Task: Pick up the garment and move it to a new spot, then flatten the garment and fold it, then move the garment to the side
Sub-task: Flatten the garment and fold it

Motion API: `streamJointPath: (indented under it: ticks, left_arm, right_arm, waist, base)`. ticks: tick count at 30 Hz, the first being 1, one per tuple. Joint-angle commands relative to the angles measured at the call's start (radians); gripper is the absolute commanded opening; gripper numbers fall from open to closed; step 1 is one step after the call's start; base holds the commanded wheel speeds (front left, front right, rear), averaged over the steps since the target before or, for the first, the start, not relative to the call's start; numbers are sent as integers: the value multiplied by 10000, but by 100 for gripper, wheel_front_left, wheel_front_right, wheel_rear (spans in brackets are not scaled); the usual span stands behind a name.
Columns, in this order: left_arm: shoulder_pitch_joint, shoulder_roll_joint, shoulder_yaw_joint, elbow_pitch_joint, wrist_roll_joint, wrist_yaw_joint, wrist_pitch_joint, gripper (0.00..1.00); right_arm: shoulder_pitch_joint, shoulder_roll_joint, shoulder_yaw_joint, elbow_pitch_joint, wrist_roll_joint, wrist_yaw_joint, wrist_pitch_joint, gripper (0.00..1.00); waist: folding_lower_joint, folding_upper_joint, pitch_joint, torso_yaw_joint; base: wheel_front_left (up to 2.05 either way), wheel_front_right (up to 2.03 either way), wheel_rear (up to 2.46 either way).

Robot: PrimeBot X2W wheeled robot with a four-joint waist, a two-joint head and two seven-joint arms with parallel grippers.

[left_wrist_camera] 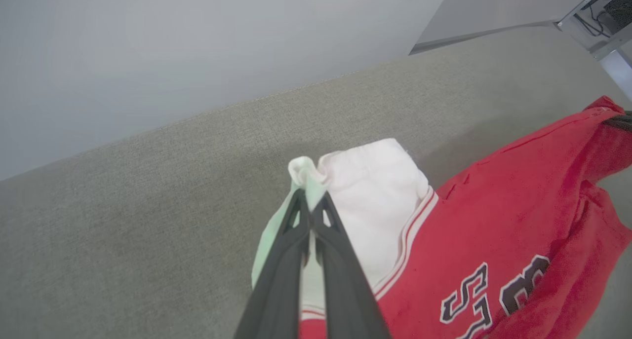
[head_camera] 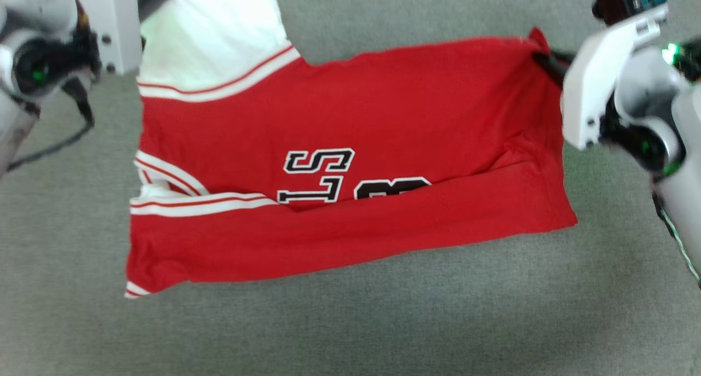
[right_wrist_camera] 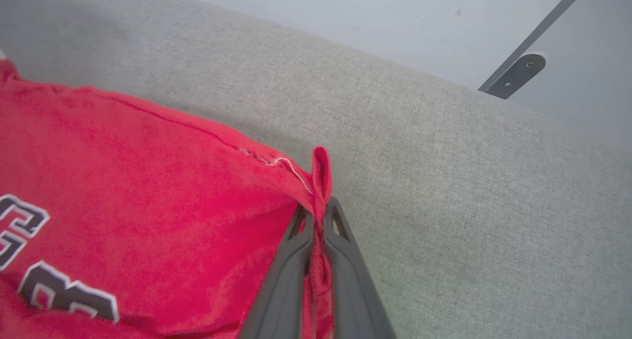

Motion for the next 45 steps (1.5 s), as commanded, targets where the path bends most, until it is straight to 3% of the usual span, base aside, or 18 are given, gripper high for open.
streamJointPath:
  ticks: [1,4,9,16,25,36,37,38,40,41,45]
  left_arm:
    - [314,188,31,-283,-130,-59,-79,0]
    - [902,641,20,-1027,-337,-59,-188,0]
    - [2162,1417,-133,-2528,-801,403,-213,0]
    - [3612,2024,-675,-3893,-1277,1315,254,0]
    - [3752,1216,-1092,-2891,-1621,1784,1205,0]
    - [3678,166,-1486,-1149,-1884,1953,2477,0]
    - [3640,149,-1499,-1090,-1824,1917,2512,8]
    - [3569,141,-1486,-1058,-1739,1847,2425,33]
    - [3414,125,-1393,-1027,-1669,1761,2283,74]
    - [3321,153,-1355,-1042,-1602,1711,2191,100]
    - [3114,390,-1285,-1272,-1389,1598,1991,100]
  right_arm:
    - [400,-258,131,-220,221,-12,-104,0]
    - [1136,-780,207,-731,574,-12,-271,0]
    - [2482,-1507,49,-1537,1036,-12,-346,0]
    - [3799,-1645,-264,-2017,1436,-12,566,0]
    - [3618,-826,-323,-1866,1145,-12,1774,0]
    - [3298,-196,-243,-1366,909,-10,1969,0]
    - [3308,-170,-235,-1312,916,-12,1966,0]
    - [3321,-153,-224,-1252,907,-12,1964,0]
    - [3369,-135,-204,-1153,876,-12,1935,0]
    - [3404,-109,-202,-1096,893,-12,1917,0]
    - [3545,-116,-202,-848,917,-12,2019,0]
  waist:
    - [0,0,-695,441]
    - [0,0,-1018,605]
    - [0,0,-1367,830]
    - [0,0,-1403,930]
    - [0,0,-1001,686]
    - [0,0,-961,558]
    - [0,0,-1006,568]
    - [0,0,-1059,578]
    - [0,0,-1180,616]
    - [0,0,-1246,631]
    - [0,0,-1527,725]
  base:
    - [0,0,0]
    - [0,0,0]
    - [0,0,0]
    - [0,0,0]
    - [0,0,0]
    - [0,0,0]
    - [0,0,0]
    - [0,0,0]
    - [0,0,0]
    - [0,0,0]
    - [0,0,0]
